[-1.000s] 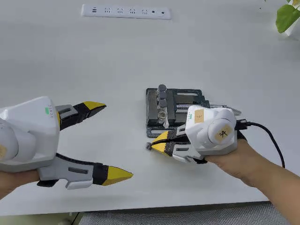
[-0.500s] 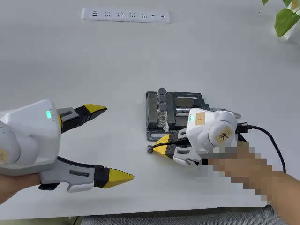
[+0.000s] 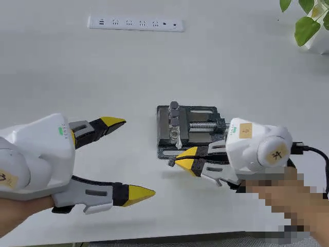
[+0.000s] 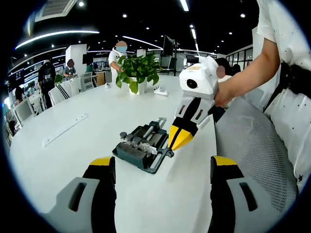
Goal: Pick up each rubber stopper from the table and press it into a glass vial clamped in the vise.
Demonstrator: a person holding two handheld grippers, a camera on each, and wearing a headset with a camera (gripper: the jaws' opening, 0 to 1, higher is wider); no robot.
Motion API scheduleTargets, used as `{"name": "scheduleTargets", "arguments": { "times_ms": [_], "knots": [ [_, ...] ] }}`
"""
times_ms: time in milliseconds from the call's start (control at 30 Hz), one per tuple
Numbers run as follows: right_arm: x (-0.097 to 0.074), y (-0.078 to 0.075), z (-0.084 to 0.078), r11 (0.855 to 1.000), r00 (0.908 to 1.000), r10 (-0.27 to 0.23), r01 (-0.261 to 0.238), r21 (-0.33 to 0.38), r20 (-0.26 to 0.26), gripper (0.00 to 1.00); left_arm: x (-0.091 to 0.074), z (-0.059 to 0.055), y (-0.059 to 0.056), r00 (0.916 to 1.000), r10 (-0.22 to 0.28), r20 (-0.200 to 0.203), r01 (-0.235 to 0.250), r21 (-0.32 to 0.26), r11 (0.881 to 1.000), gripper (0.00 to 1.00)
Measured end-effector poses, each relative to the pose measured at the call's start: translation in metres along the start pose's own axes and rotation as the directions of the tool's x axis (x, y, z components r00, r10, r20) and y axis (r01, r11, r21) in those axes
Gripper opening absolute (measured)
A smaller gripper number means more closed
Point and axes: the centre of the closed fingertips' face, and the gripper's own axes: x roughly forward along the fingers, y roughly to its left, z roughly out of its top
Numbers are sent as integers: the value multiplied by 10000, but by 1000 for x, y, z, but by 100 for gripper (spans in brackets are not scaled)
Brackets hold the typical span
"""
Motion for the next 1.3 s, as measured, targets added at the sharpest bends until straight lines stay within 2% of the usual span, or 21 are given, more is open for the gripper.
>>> {"name": "scheduleTargets", "arguments": {
  "times_ms": [67, 167, 233, 367, 567, 700, 800, 967, 1300],
  "knots": [
    [-11, -2, 10, 9987, 9989, -323, 310, 394, 338, 0, 3, 8, -2, 9998, 81, 201, -83, 100, 9999, 73],
    [-24, -3, 24, 9951, 9949, -685, 629, 760, 746, 0, 8, 16, -3, 9994, 291, 194, -294, 175, 9994, 64],
    [-32, -3, 32, 9915, 9914, -917, 822, 1012, 932, 0, 10, 25, -4, 9985, 411, 363, -417, 179, 9990, 57],
    [-48, -5, 52, 9784, 9770, -1361, 1066, 1770, 1640, 0, 13, 45, -2, 9938, 795, 781, -833, 467, 9954, 44],
    [-63, -6, 71, 9648, 9586, -1859, 1365, 2247, 2157, 0, 18, 67, -4, 9855, 1054, 1330, -1162, 762, 9903, 28],
    [-68, -5, 81, 9589, 9484, -2107, 1533, 2389, 2372, 0, 22, 74, -3, 9827, 1201, 1412, -1352, 1030, 9854, 21],
    [-71, -6, 85, 9539, 9418, -2215, 1555, 2566, 2528, 0, 23, 80, -4, 9798, 1191, 1605, -1360, 989, 9858, 16],
    [-73, -6, 87, 9491, 9361, -2357, 1640, 2688, 2612, 0, 27, 84, -6, 9794, 1109, 1687, -1297, 1049, 9860, 15],
    [-73, -4, 89, 9465, 9310, -2402, 1617, 2794, 2749, 0, 28, 88, -7, 9769, 1129, 1813, -1330, 1032, 9857, 8]
  ]
}}
